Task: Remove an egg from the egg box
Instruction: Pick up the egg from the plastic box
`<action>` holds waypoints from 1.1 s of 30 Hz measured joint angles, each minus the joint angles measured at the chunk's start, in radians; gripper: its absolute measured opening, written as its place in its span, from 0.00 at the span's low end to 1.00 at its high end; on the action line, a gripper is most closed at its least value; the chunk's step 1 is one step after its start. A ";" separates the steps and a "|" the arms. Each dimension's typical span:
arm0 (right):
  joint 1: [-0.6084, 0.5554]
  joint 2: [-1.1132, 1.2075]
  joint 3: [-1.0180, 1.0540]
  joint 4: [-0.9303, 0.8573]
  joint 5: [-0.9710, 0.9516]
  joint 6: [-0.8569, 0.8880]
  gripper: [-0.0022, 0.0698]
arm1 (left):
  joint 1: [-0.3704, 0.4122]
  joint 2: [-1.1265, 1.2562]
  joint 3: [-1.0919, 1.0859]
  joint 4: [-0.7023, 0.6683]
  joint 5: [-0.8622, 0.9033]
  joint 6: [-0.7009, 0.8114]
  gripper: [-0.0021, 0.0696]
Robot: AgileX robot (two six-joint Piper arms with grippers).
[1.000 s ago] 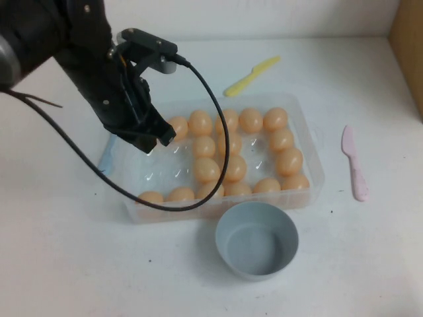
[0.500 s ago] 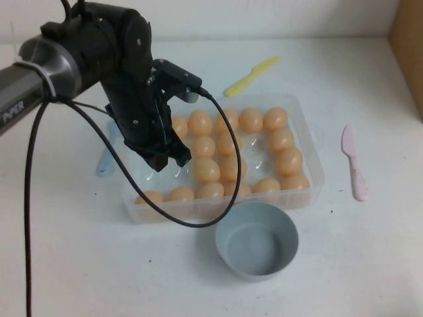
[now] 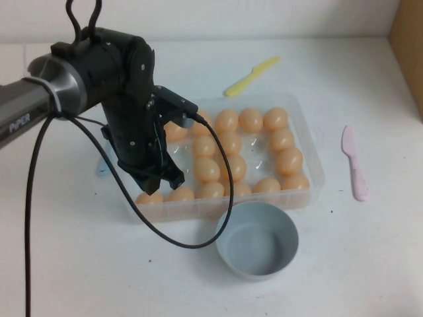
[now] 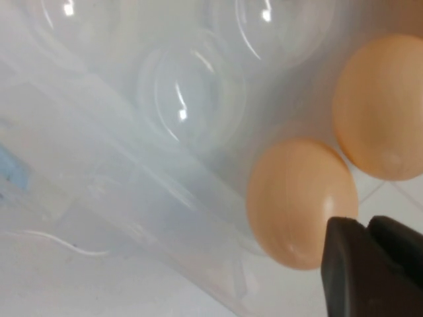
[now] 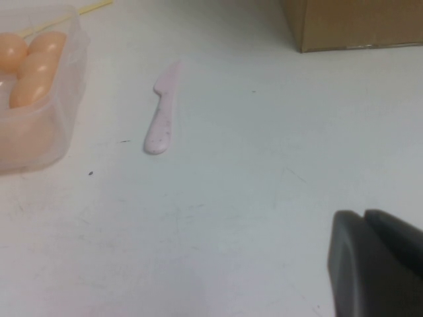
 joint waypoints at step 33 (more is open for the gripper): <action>0.000 0.000 0.000 0.000 0.000 0.000 0.01 | 0.021 0.067 0.000 -0.011 -0.010 -0.097 0.63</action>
